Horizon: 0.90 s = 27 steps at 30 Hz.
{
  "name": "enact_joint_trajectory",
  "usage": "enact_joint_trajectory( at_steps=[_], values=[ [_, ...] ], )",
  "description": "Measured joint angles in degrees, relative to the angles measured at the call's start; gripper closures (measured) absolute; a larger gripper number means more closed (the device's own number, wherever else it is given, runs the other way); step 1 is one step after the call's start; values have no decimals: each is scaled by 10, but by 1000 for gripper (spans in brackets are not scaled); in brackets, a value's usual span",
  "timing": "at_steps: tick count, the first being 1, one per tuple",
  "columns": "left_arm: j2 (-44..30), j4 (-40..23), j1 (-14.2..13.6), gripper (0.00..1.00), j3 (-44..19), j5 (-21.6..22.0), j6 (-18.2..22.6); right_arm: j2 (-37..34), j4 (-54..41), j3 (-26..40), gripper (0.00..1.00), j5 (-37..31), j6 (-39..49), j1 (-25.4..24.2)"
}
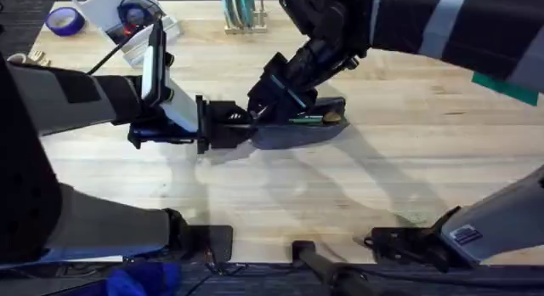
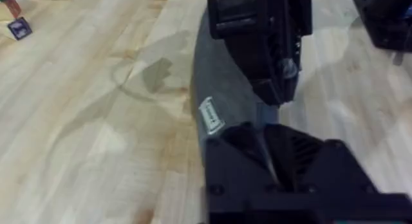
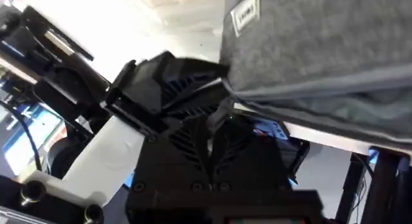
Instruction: Unzip the bag, pick up the pens from the table one at a time and place them inside, then zip the bag closed.
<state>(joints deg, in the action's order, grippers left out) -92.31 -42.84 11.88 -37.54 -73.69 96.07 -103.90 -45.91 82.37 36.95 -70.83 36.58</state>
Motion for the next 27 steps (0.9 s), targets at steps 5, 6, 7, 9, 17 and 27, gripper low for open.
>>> enact_joint_trajectory(
  at_steps=[5, 6, 7, 9, 17, 27],
  values=[
    [0, 2, 1, 957, 0, 0, 2, 0, 0, 0, 971, 2, 2, 0],
    [0, 2, 1, 957, 0, 0, 2, 0, 0, 0, 971, 2, 2, 0],
    [0, 2, 1, 957, 0, 0, 2, 0, 0, 0, 971, 2, 2, 0],
    [0, 2, 1, 957, 0, 1, 2, 0, 0, 0, 971, 3, 2, 0],
    [0, 9, 1, 957, 0, 2, 2, 0, -4, 0, 971, 4, 12, 0],
    [0, 11, 1, 957, 0, 2, 2, 0, -39, 0, 970, 4, 50, -22]
  ],
)
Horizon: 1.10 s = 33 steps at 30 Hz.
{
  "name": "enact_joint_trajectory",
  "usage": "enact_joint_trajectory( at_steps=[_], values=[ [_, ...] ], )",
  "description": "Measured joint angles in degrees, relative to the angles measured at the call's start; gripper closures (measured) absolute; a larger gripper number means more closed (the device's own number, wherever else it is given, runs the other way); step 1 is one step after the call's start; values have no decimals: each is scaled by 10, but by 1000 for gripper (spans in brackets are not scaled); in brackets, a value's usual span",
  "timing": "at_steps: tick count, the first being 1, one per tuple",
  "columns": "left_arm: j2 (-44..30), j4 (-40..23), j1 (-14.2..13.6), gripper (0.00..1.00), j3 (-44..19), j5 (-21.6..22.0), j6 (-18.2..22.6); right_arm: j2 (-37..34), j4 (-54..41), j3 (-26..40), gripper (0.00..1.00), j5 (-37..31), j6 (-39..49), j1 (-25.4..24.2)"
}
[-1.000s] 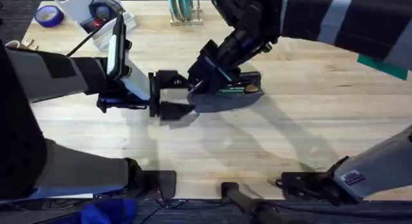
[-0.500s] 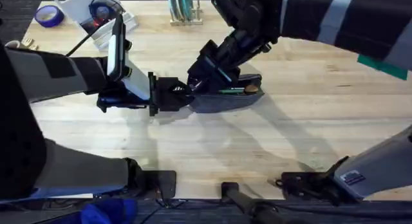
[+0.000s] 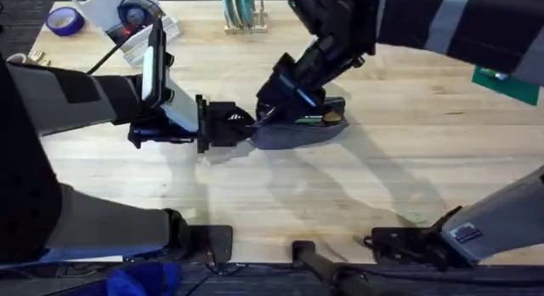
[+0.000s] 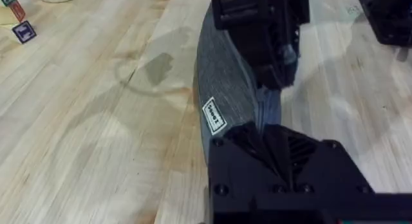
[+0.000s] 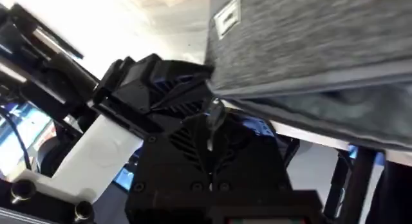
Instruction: Unzip the bag, pick up the pens from the table one at a time and place them inside, then zip the bag closed.
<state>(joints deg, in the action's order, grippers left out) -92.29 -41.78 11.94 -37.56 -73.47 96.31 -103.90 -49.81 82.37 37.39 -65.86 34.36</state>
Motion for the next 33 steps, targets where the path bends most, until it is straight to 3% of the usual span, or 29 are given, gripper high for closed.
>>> enact_joint_trajectory(
  at_steps=[33],
  values=[
    [0, 0, 0, 959, 0, 0, 0, 0, -104, 0, 969, -7, 119, -116]
  ],
)
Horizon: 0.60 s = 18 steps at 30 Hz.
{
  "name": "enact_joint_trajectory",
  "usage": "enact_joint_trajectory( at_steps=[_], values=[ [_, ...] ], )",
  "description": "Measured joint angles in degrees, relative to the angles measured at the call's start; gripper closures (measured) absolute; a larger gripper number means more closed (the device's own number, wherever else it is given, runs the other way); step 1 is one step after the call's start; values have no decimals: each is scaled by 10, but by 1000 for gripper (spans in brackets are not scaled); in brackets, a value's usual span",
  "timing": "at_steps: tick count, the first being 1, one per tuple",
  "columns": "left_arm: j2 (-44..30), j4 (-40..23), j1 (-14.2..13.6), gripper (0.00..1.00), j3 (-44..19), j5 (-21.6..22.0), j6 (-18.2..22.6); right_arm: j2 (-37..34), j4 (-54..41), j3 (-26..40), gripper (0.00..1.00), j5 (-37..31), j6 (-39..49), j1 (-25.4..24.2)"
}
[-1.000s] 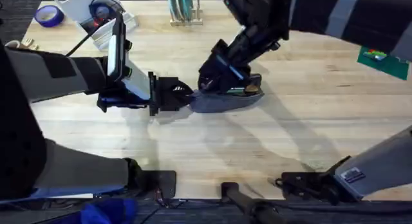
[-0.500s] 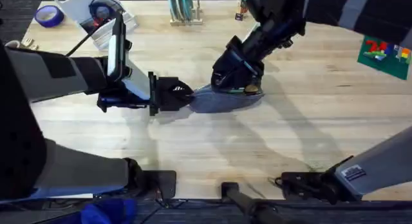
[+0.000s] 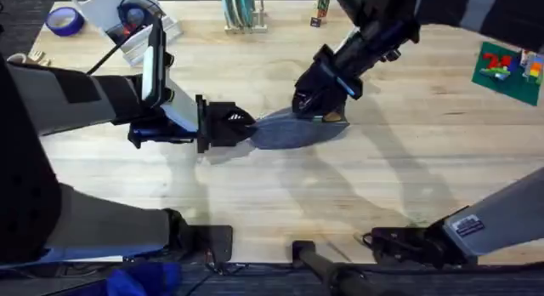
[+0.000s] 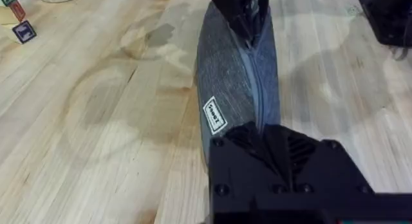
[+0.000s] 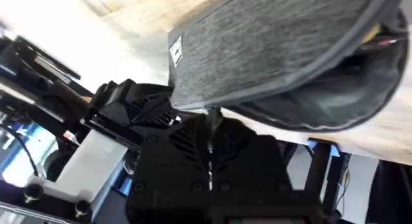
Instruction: Unzip the bag, pick up the pens from the table one at a time and place them inside, then zip the bag closed.
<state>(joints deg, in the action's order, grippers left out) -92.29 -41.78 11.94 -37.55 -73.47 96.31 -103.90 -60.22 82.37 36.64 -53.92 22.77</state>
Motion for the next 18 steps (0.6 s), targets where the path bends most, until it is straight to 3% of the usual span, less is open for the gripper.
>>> enact_joint_trajectory(
  at_steps=[18],
  values=[
    [0, 0, 0, 959, 0, 0, 0, 0, -53, 0, 969, -19, 48, -77]
  ],
)
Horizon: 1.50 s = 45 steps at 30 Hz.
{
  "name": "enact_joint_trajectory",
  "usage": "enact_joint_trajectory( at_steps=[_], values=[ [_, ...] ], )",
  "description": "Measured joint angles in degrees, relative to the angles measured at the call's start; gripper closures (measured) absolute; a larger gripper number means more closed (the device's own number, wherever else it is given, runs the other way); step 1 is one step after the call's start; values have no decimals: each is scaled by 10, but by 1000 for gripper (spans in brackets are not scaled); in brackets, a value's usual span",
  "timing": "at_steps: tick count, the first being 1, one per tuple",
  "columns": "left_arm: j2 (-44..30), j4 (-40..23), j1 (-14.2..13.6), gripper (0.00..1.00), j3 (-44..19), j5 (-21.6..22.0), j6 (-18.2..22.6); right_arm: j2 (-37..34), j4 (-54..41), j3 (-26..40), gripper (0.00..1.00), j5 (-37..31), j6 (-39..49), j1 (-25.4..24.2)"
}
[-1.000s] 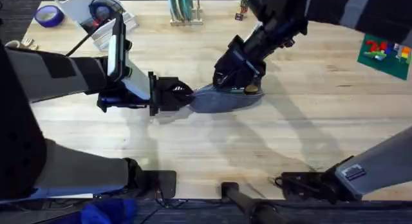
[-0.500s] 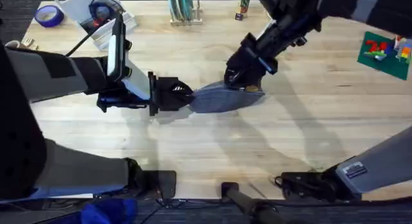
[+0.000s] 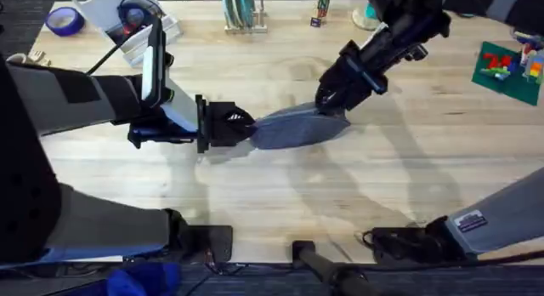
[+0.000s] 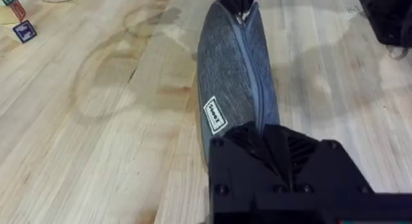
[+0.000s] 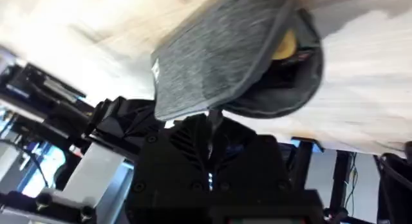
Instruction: Unzip the bag, pick up the pens from the table one at a time and place them inside, then zip the bag closed.
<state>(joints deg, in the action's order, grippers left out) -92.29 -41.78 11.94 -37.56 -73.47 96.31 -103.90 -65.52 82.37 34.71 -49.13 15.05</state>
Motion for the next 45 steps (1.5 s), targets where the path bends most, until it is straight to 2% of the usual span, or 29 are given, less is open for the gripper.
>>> enact_joint_trajectory(
  at_steps=[25, 45],
  values=[
    [0, 0, 0, 961, 0, 2, 0, 0, -50, 0, 969, -87, 34, -66],
    [0, 0, -2, 961, 0, 0, 0, 0, -68, 0, 968, -159, 41, -86]
  ],
)
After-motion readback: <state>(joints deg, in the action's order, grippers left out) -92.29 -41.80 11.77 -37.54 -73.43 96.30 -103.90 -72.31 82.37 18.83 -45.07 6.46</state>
